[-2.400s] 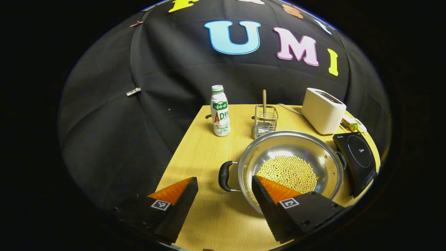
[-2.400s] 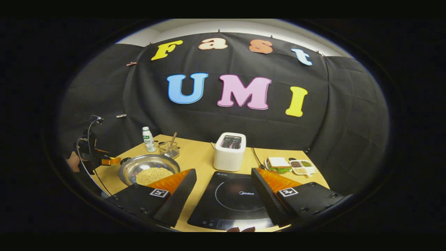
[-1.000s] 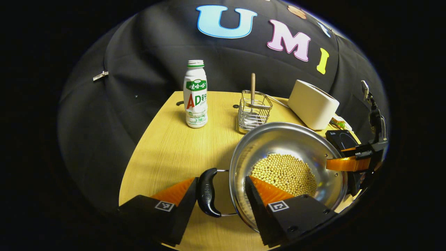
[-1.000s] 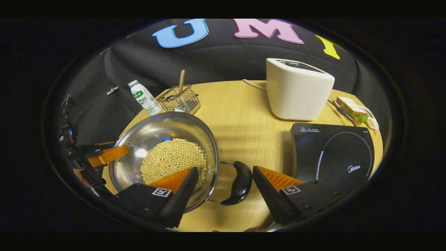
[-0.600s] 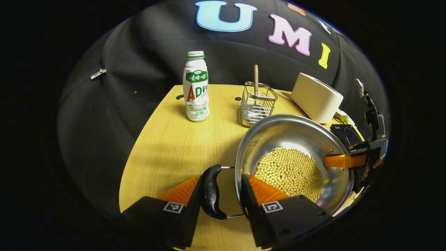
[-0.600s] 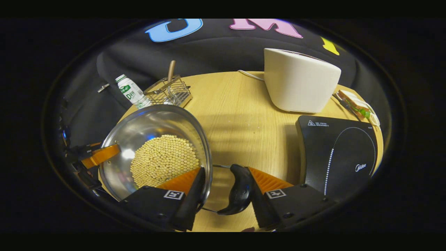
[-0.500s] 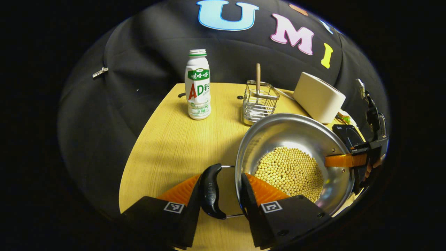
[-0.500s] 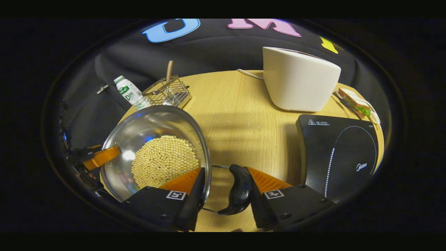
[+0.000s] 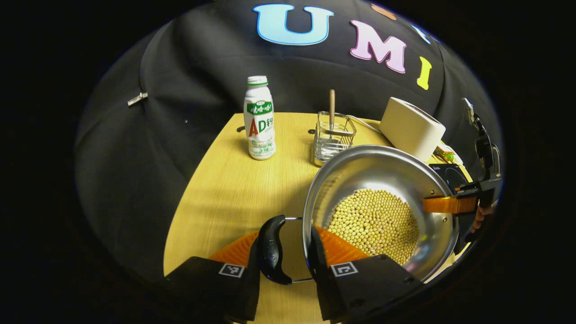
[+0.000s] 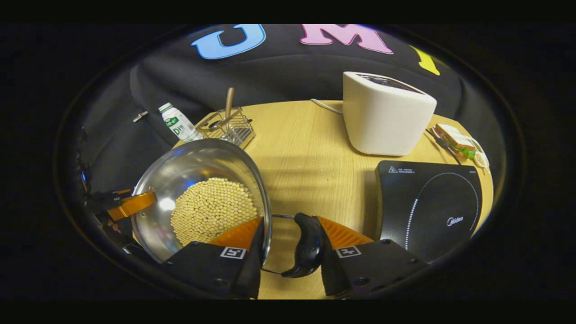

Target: First push the handle of the pot to place it horizontally, then grasp the pot with both hands and set it on the induction cooktop.

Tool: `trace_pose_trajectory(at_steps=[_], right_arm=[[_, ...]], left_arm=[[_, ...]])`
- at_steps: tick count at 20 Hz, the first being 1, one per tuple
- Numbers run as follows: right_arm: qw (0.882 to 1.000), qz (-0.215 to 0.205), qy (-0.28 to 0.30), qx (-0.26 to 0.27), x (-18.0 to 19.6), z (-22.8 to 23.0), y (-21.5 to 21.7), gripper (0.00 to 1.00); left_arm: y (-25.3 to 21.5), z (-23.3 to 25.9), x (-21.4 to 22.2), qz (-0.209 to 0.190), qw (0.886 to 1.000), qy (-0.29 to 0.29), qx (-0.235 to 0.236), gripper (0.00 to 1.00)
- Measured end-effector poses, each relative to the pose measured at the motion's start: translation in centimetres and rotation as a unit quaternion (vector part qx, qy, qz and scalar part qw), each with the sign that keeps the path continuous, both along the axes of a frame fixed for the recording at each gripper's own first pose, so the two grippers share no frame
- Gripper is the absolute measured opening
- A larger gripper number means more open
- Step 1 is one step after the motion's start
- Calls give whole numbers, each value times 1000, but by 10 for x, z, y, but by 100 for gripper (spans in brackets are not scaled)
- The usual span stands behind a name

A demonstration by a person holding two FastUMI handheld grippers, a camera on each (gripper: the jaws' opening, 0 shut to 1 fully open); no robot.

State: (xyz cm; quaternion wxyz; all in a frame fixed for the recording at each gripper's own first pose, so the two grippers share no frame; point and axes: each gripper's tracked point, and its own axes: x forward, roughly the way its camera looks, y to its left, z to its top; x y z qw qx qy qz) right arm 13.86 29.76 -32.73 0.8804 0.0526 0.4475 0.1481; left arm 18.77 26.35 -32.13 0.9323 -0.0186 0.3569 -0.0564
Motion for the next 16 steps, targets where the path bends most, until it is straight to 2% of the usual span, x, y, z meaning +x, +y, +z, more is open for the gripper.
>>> trace_pose_trajectory(at_steps=[1, 7, 16], right_arm=[[1000, -1, 1, 2, -2, 8, -5, 57], [1000, -11, 15, -3, -27, 41, -67, 57], [999, -32, -4, -12, -33, 68, -171, 57]], left_arm=[[1, 11, -5, 2, 1000, 2, -1, 55], [-58, 44, -32, -8, 1000, 18, -7, 55], [-158, 71, -43, -29, 999, 15, -26, 55]])
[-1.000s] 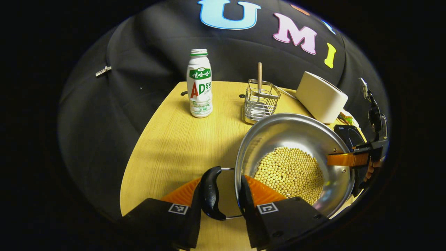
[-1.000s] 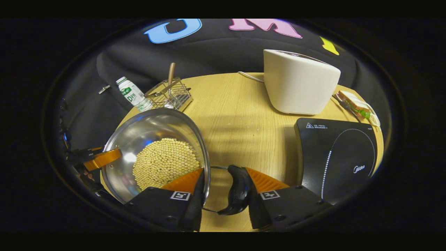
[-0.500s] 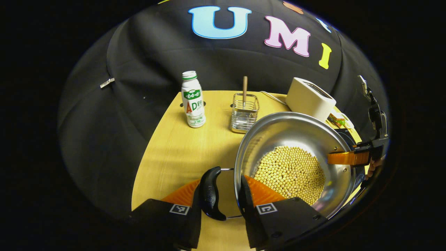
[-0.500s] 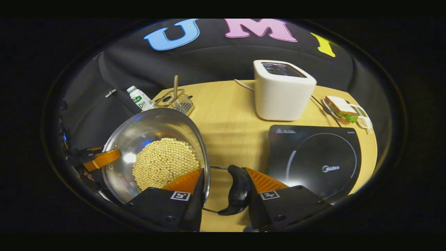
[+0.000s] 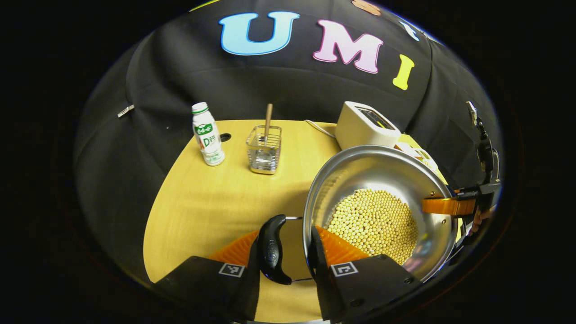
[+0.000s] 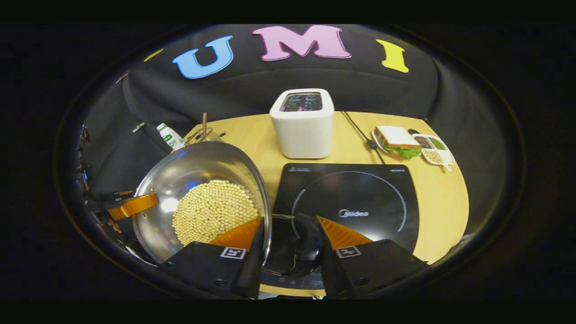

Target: First push the handle of the pot to place it horizontally, then grasp the pot with both hands and set it on the induction cooktop.

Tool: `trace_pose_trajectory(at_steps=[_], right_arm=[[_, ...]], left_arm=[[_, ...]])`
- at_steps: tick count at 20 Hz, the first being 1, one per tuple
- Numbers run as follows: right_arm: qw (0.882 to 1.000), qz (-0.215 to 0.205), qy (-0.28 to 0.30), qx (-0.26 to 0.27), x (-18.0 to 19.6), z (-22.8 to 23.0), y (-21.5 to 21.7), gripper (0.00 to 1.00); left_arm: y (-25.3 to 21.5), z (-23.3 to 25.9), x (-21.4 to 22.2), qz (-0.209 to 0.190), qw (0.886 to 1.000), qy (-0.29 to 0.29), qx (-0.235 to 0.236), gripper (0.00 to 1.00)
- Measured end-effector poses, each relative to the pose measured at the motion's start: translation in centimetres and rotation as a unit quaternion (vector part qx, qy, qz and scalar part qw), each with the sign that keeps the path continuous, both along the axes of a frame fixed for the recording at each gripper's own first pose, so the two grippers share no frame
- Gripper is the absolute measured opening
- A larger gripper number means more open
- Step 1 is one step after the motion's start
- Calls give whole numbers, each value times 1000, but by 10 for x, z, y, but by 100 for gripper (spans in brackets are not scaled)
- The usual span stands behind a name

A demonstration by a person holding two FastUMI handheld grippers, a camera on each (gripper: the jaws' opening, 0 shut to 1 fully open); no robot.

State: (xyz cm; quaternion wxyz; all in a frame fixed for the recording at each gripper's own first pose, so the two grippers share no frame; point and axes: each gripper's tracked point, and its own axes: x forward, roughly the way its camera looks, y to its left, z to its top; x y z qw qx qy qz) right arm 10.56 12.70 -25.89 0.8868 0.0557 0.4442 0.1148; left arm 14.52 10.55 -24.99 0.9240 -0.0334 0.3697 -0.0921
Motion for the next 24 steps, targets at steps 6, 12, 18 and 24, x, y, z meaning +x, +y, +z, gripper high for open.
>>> trace_pose_trajectory(at_steps=[6, 12, 18, 24], right_arm=[[1000, -26, 2, -2, 0, 2, -68, 57], [999, -48, 7, -9, 5, -5, -130, 53], [998, -63, 16, -8, 12, -23, -173, 57], [998, -59, 21, -4, 28, -42, -197, 57]], left_arm=[[-69, 9, 8, -28, 1000, -1, 1, 55], [-135, 5, 17, -49, 999, 3, -5, 55], [-181, -9, 29, -61, 998, 9, -1, 55], [-208, -23, 42, -54, 998, 8, 2, 55]])
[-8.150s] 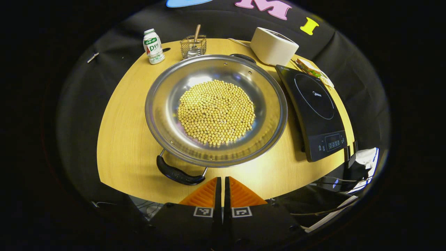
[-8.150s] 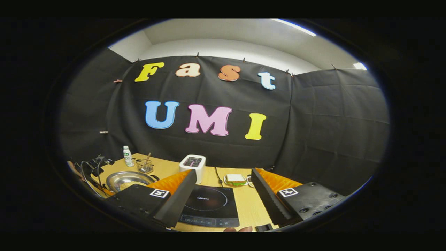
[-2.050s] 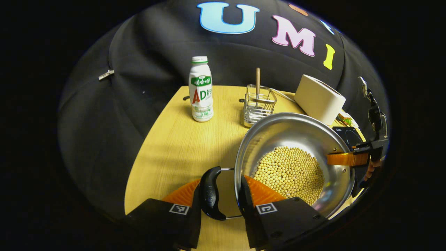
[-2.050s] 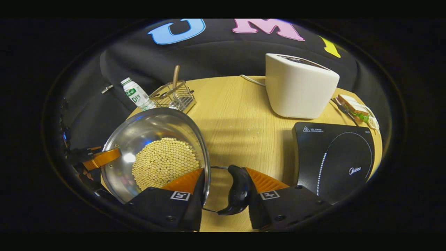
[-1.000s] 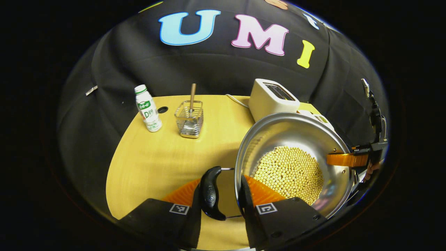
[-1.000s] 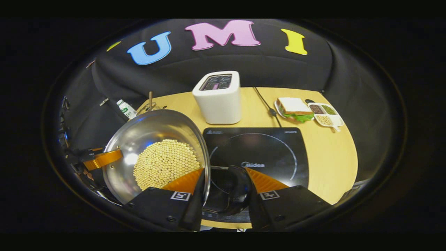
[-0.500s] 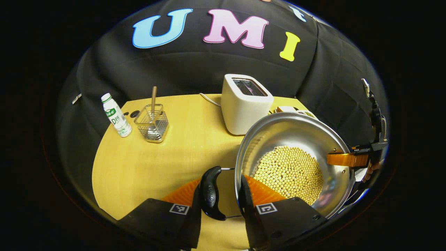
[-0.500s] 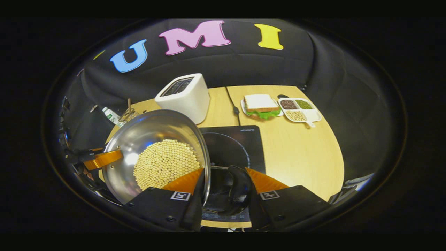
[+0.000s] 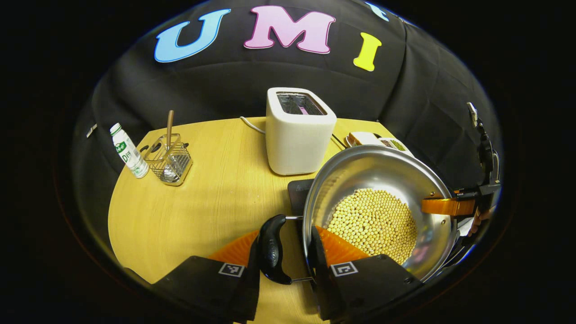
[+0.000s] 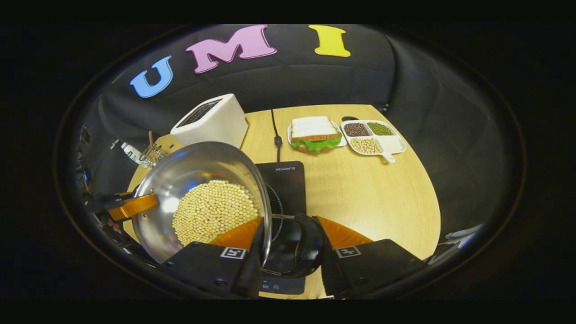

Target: First push the handle of the pot to place it horizontally, then grasp the pot with both hands and set it on the induction cooktop.

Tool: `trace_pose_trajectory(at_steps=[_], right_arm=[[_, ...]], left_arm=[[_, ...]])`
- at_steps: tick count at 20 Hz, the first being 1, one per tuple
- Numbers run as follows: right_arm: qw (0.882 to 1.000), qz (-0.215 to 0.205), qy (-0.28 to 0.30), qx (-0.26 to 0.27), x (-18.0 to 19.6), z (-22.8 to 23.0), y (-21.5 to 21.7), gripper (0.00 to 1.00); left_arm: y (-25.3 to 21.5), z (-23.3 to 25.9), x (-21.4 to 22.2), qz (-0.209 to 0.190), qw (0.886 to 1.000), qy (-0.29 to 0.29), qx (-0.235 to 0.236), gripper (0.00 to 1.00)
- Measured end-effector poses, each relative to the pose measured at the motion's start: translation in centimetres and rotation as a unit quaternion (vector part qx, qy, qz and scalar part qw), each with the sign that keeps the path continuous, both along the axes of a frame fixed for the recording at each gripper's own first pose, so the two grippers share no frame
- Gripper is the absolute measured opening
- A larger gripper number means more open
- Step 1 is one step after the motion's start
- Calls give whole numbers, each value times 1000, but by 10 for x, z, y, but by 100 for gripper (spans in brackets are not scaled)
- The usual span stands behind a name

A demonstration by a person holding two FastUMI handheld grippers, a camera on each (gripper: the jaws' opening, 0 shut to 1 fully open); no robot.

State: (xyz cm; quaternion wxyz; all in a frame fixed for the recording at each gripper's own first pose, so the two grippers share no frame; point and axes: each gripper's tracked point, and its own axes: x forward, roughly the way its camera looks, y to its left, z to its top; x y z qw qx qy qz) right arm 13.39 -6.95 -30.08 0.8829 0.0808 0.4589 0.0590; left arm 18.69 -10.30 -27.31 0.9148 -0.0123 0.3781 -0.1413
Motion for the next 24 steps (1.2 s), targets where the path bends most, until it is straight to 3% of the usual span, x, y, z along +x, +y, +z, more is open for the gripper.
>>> trace_pose_trajectory(at_steps=[4, 5, 6, 24], right_arm=[[1000, 0, 6, -1, 5, -12, -3, 57], [1000, 0, 8, -1, 6, -14, -1, 53], [1000, -1, 7, -1, 8, -15, -1, 57], [999, -14, 21, 26, 15, -25, 4, 59]], left_arm=[[-5, -10, 8, 1, 1000, 9, 1, 55], [-6, -11, 9, 1, 1000, 10, 1, 55], [-6, -13, 11, 2, 1000, 10, 1, 55], [-3, -17, 19, 4, 1000, 9, 6, 58]])
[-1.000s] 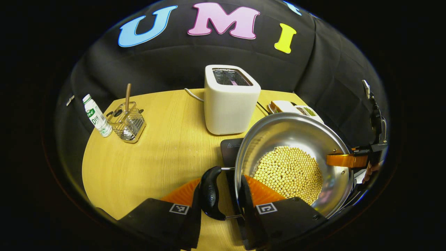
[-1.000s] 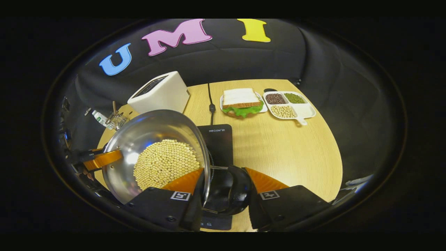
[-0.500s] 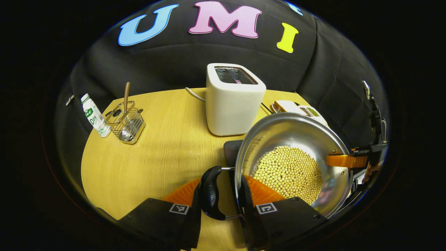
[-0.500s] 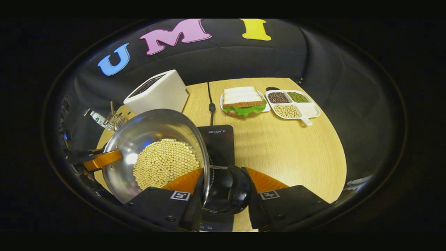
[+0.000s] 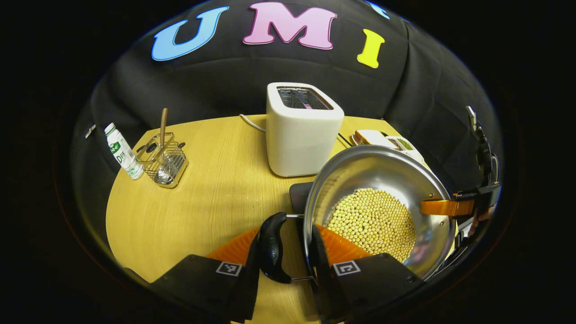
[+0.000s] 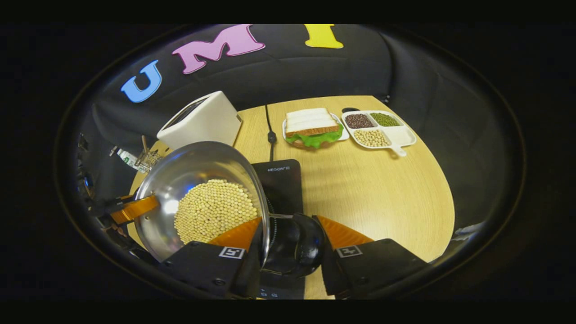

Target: First push the handle of the pot to place it horizontally, then grasp the pot with both hands and set it on the induction cooktop.

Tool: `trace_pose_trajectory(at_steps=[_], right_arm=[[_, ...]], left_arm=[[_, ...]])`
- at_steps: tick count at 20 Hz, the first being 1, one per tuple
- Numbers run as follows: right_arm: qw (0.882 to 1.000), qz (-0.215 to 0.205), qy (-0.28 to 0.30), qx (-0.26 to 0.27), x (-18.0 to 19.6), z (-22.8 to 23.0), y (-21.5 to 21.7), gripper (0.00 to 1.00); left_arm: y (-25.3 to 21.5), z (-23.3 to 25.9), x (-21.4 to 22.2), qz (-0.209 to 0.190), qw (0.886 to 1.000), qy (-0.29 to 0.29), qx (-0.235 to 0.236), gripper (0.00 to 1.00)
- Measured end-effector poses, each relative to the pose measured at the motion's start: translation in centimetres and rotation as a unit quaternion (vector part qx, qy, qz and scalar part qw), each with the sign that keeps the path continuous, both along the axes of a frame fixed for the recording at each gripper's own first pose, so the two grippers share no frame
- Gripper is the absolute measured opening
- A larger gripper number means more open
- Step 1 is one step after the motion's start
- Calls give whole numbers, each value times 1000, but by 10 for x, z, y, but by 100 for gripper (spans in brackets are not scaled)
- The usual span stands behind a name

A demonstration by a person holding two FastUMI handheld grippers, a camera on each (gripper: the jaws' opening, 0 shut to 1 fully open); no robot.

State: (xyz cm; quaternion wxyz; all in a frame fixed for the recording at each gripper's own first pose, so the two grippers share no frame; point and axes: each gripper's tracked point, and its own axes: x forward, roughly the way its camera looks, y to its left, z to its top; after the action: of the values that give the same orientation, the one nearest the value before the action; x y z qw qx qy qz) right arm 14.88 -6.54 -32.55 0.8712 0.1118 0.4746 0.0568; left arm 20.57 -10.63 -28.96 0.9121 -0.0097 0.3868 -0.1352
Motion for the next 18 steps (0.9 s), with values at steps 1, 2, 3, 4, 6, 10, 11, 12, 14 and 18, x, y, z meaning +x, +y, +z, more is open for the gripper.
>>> trace_pose_trajectory(at_steps=[1, 2, 3, 4, 6, 10, 11, 12, 14, 18], right_arm=[[1000, -1, 0, -1, 0, 1, 0, 60], [1000, -3, 0, -4, 0, 1, -1, 60], [1000, -4, -1, -6, 1, 2, -1, 61], [1000, -3, -3, -5, 1, 2, 1, 63], [1000, -1, -3, -2, -2, 2, 4, 59], [1000, -18, -19, -11, -1, 7, -7, 99], [999, -24, -19, -10, -3, 9, -9, 99], [999, -26, -18, -8, -3, 9, -10, 94], [999, -30, -24, -6, -4, 15, -13, 99], [998, -36, -57, -3, -5, 40, -12, 99]], left_arm=[[0, 0, 0, 1, 1000, 1, 1, 60], [1, -1, -1, 1, 1000, 2, 2, 61], [1, -1, -1, 3, 1000, 3, 1, 61], [0, -1, -1, 5, 1000, 5, 1, 62], [-5, -4, -8, 4, 1000, 19, -14, 66], [-6, -9, -16, 20, 999, 15, -31, 97], [-2, -10, -18, 25, 999, 14, -27, 96], [1, -9, -18, 30, 999, 13, -24, 96], [10, -6, -20, 37, 999, 9, -17, 96], [16, 14, -27, 43, 999, -21, -15, 96]])
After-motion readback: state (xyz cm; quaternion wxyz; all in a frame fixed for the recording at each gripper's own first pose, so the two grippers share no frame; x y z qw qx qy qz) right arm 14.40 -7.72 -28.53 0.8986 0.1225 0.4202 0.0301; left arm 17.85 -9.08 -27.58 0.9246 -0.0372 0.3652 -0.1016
